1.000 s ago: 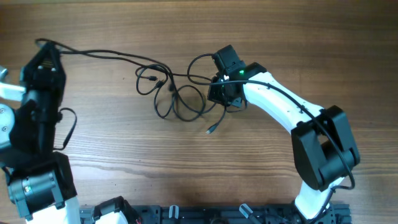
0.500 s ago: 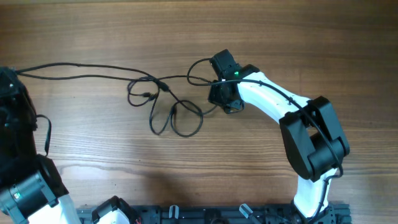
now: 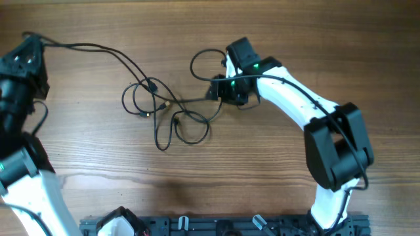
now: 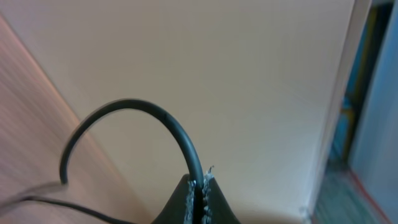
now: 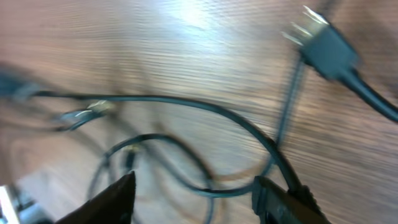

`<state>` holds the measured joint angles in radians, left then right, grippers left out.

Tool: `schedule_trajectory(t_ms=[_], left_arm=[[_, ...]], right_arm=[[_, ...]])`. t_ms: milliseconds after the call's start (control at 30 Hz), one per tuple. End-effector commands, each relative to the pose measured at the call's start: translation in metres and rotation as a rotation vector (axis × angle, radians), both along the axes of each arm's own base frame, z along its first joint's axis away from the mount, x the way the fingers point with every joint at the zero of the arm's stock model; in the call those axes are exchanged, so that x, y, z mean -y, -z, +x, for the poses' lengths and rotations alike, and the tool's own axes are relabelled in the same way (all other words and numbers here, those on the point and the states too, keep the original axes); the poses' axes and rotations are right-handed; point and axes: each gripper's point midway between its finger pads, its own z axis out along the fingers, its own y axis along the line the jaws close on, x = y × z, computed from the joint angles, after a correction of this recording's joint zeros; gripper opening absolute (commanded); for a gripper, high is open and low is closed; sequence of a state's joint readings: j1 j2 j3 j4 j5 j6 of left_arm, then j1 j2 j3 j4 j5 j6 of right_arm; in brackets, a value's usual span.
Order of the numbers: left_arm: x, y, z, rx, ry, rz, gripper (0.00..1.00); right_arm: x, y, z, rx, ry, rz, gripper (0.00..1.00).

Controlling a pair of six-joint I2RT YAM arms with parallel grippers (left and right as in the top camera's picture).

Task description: Untangle cables

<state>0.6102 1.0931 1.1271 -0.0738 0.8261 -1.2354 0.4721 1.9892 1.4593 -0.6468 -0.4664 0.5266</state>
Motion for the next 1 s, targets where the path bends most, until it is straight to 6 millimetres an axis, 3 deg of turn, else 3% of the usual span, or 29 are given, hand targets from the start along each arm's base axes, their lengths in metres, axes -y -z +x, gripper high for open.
schedule_trajectory(t_ms=[0, 167, 333, 500, 567, 800, 967], left_arm=[[0.045, -0.021, -0.006, 0.022, 0.393, -0.006, 0.04], [0.060, -0.033, -0.011, 0.041, 0.595, 0.014, 0.04], [0.083, -0.049, -0.020, 0.094, 0.712, 0.081, 0.04], [0.114, -0.052, -0.022, 0.155, 0.803, 0.153, 0.04], [0.130, -0.052, -0.024, 0.194, 0.852, 0.196, 0.04], [0.159, -0.050, -0.030, 0.281, 0.953, 0.282, 0.04], [0.167, -0.050, -0.030, 0.282, 0.967, 0.276, 0.04]], right_arm=[[-0.019, -0.059, 0.000, 0.143, -0.141, 0.140, 0.75], [-0.027, -0.067, -0.001, 0.177, -0.196, 0.190, 0.73], [-0.046, -0.090, -0.003, 0.211, -0.262, 0.336, 0.75], [-0.077, -0.164, -0.028, 0.298, -0.514, 0.738, 0.75], [-0.080, -0.177, -0.025, 0.300, -0.508, 0.780, 0.76], [-0.072, -0.191, -0.006, 0.334, -0.450, 0.804, 0.76], [-0.076, -0.186, -0.014, 0.378, -0.513, 0.800, 0.76]])
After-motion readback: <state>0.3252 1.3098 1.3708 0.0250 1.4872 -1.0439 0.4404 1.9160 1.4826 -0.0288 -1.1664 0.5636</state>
